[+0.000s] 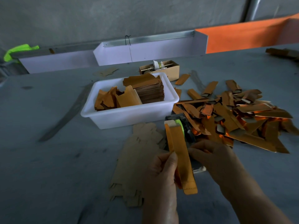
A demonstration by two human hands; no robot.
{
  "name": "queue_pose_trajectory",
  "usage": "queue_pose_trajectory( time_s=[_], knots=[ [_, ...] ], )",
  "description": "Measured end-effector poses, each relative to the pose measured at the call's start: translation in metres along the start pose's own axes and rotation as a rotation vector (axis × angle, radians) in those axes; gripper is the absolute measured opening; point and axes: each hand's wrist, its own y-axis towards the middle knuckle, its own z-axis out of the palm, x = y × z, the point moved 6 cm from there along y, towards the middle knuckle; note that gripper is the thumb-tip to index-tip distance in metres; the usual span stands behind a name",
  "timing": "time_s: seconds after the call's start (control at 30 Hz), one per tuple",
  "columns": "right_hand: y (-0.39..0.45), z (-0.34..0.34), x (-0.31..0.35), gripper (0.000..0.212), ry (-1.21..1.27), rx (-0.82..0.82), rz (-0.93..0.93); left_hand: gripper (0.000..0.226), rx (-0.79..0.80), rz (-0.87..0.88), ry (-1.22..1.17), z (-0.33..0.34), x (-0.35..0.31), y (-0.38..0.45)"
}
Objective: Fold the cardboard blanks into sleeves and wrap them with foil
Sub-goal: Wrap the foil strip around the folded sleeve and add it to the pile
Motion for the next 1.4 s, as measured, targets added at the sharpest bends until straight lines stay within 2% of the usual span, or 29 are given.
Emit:
queue_pose_trajectory(
  time_s=[0.17,0.23,0.5,0.67,0.97,1.13,1.23,1.33,1.4],
  knots=[
    [-0.004,-0.001,0.006,0.008,0.258,-0.136,-0.038,0.023,0.008,0.026,0.059,0.0,-0.001,0.0],
    [-0.008,-0.005,0.003,0.012,0.285,-0.148,-0.026,0.023,0.01,0.048,0.063,0.0,-0.002,0.0],
    [-0.026,-0.005,0.0,0.016,-0.098,-0.146,-0.036,0.027,0.044,0.108,0.047,0.001,-0.016,-0.002],
    [-0.029,-0.003,0.001,0.012,-0.18,-0.187,-0.057,0.012,0.116,0.202,0.346,0.011,-0.024,-0.002],
    [-0.032,-0.001,0.008,0.009,-0.306,-0.277,-0.236,0.008,0.145,0.403,0.734,0.018,-0.037,0.0],
    [-0.031,-0.001,0.013,0.009,-0.365,-0.251,-0.269,0.008,0.143,0.373,0.772,0.02,-0.036,0.0],
    [-0.033,-0.015,0.015,0.014,-0.299,-0.238,-0.272,0.009,0.135,0.264,0.627,0.015,-0.035,0.002],
    [-0.033,-0.038,0.017,0.014,-0.118,-0.234,-0.218,0.012,0.156,0.138,0.415,0.008,-0.033,0.001],
    [-0.034,-0.041,0.026,0.003,0.132,-0.095,-0.155,0.013,0.186,0.115,0.356,0.007,-0.034,-0.002]
  ],
)
